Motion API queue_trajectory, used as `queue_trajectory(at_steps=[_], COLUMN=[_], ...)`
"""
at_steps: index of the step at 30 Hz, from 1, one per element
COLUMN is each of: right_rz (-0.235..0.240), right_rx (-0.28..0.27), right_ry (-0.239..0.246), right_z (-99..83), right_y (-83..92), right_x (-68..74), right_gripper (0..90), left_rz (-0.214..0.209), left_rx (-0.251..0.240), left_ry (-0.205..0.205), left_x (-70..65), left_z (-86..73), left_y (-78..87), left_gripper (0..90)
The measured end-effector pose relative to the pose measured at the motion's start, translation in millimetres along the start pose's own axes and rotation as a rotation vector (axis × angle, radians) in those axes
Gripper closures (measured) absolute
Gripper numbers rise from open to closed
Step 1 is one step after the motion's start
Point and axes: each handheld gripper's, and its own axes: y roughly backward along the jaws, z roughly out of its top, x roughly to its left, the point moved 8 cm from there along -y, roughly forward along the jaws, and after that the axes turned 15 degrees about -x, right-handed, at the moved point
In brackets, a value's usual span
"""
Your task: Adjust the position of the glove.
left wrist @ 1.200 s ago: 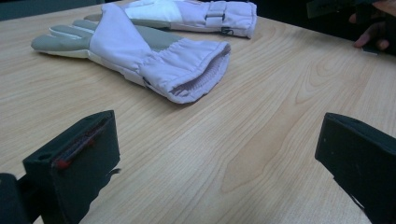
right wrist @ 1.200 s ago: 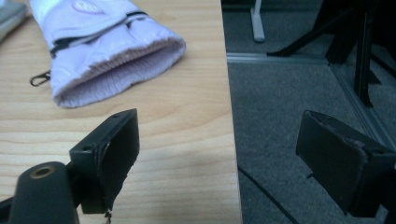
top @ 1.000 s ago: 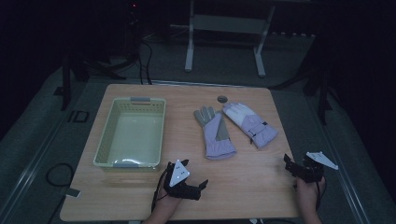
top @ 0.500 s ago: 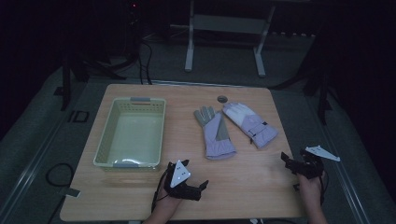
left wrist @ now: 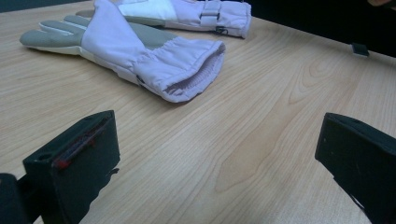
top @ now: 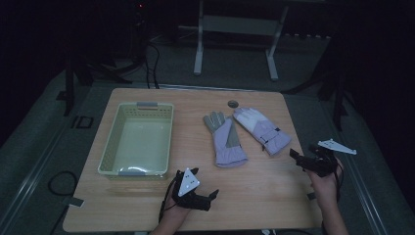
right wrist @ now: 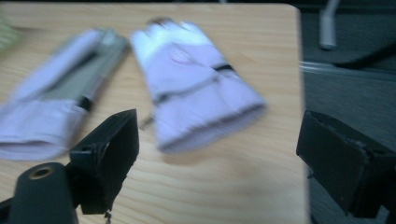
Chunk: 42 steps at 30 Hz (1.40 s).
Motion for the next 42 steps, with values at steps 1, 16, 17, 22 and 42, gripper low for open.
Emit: queue_trajectory(at_steps=[1,16,17,22,42], right_rz=[-0.003,0.058,0.069,0.106,0.254], right_rx=[0.0,-0.04,-0.04,-0.042,0.055], right_ry=[0.002,0.042,0.042,0.083,0.13], right_z=[2.4,47.1,48.6,55.0,27.4], right_y=[-1.9,-26.6,-27.7,-39.4,-109.6], right_x=[1.9,39.3,42.5,62.9,133.9], right_gripper=[11.9,17.3,17.3,20.2,24.0], left_rz=[0.0,-0.004,-0.005,-0.005,-0.01], left_rx=[0.0,0.004,0.004,0.004,0.001], left_ry=[0.001,0.007,0.005,0.007,0.009], left_x=[0.0,-0.3,-0.4,-0.3,-0.7], left_z=[0.0,-0.3,-0.3,-0.3,-0.2], left_y=[0.0,-0.5,-0.4,-0.3,-0.3], left_gripper=[0.0,0.0,0.0,0.0,0.0])
